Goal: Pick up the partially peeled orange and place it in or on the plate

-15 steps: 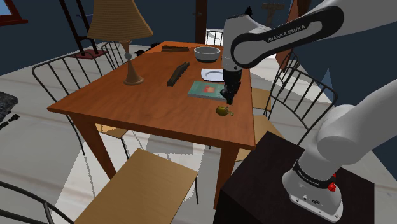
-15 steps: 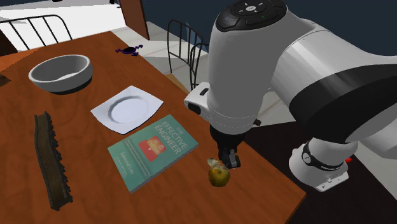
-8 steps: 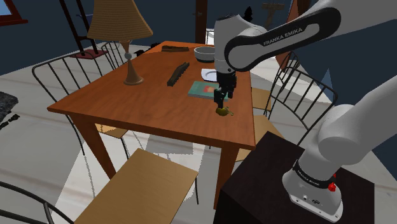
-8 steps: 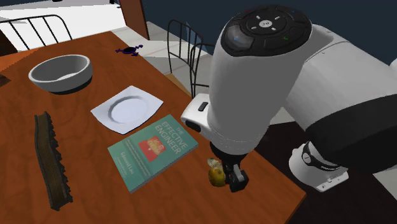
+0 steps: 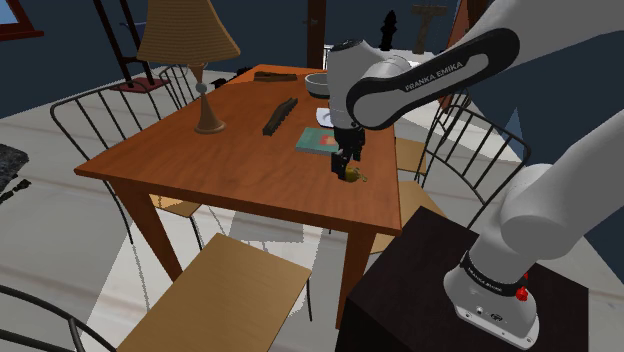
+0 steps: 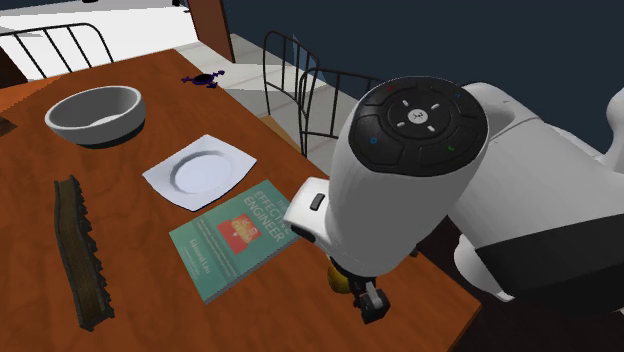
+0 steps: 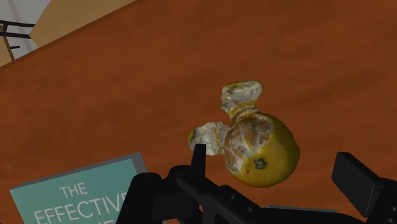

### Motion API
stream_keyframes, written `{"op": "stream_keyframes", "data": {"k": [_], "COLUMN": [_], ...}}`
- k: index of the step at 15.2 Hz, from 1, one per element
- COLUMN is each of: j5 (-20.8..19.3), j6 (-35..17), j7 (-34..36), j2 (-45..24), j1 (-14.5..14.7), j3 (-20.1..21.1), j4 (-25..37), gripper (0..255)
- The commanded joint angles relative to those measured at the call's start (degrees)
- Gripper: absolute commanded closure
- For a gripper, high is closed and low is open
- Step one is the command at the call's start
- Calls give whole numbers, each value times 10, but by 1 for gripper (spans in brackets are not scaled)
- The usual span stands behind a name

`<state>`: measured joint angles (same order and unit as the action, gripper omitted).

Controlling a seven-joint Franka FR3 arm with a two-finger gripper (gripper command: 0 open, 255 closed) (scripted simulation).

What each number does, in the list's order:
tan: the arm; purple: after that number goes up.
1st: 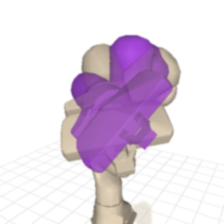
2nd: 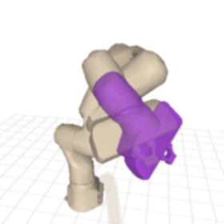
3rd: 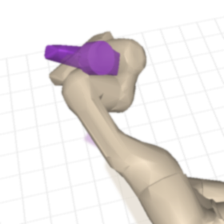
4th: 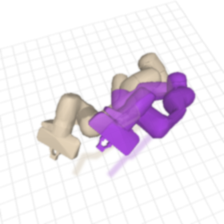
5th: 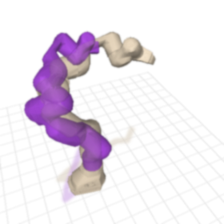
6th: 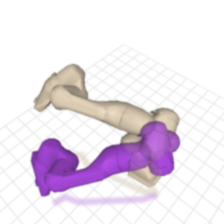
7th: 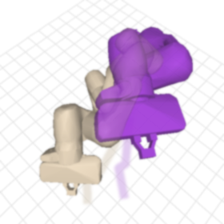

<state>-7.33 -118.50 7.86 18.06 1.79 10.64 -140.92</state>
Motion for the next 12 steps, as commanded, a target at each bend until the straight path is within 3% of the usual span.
{"op": "stream_keyframes", "data": {"k": [1, 8, 9, 12], "j5": [-3, -2, -2, -2], "j6": [-15, -14, -14, -14], "j7": [1, 1, 1, 1], "j2": [-4, -4, -4, -4], "j1": [-2, -1, -1, -1], "j3": [-1, -1, -1, -1], "j4": [-10, -10, -10, -10], "gripper": [0, 0, 255, 255]}}
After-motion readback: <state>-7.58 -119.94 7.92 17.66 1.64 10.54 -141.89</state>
